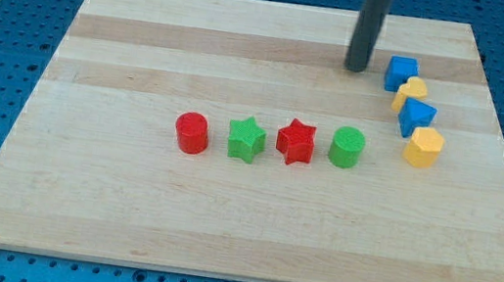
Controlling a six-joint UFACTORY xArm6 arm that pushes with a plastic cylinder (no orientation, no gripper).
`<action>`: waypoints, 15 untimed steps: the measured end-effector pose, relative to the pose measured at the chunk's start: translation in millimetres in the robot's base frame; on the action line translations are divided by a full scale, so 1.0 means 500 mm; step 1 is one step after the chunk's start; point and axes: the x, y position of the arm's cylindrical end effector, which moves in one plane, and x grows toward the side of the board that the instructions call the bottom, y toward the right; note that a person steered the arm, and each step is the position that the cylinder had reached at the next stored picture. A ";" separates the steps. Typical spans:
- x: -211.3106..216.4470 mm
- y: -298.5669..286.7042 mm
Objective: Place the red star towards the bottom left side of the board
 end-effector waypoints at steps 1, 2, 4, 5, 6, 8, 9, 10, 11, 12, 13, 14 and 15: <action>0.064 -0.098; 0.110 -0.158; 0.199 -0.166; 0.232 -0.145; 0.247 -0.106; 0.301 -0.086; 0.301 -0.058; 0.303 -0.041; 0.333 -0.039; 0.353 -0.035; 0.353 0.009; 0.359 0.033; 0.407 0.031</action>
